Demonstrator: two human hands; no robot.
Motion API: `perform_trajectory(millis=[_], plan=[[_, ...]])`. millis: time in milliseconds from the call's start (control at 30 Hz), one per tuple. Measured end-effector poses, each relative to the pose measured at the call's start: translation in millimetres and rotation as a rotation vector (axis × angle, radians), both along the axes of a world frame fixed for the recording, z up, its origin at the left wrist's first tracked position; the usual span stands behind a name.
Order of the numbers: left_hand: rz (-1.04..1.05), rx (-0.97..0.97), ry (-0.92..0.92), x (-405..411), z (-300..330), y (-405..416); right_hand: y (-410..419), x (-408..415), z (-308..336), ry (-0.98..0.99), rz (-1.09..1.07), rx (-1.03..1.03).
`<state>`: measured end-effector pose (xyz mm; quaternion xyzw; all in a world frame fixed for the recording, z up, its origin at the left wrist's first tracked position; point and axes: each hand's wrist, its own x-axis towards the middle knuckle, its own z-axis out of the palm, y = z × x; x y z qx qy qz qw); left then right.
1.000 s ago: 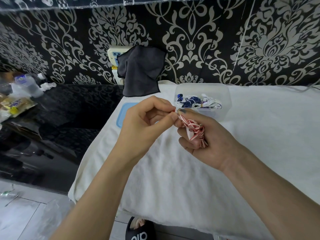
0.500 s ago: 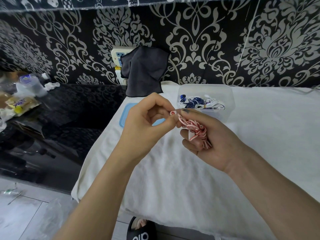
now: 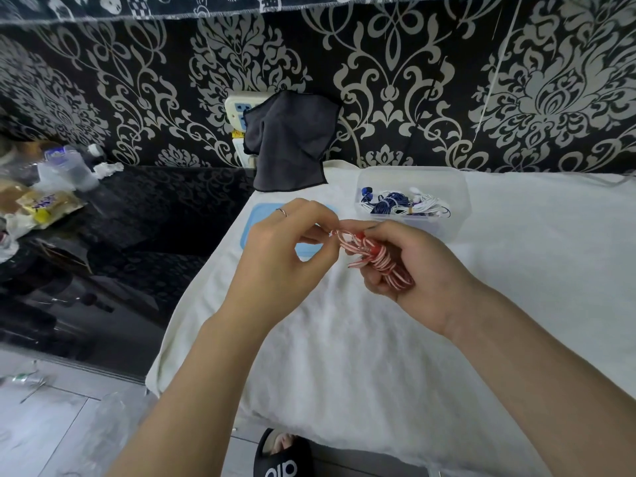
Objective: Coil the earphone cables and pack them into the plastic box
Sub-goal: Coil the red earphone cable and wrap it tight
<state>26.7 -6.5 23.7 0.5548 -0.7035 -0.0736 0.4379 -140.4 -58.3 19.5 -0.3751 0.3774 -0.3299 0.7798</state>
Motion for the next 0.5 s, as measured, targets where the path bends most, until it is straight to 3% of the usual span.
perform_trajectory(millis=[200, 500], plan=[[0.007, 0.010, -0.025, 3.1, -5.6, -1.8, 0.1, 1.9, -7.9, 0.227, -0.075, -0.209], [0.004, 0.253, 0.031, 2.8, -20.0, -5.6, -2.6, -2.2, -16.4, 0.427, -0.224, -0.374]])
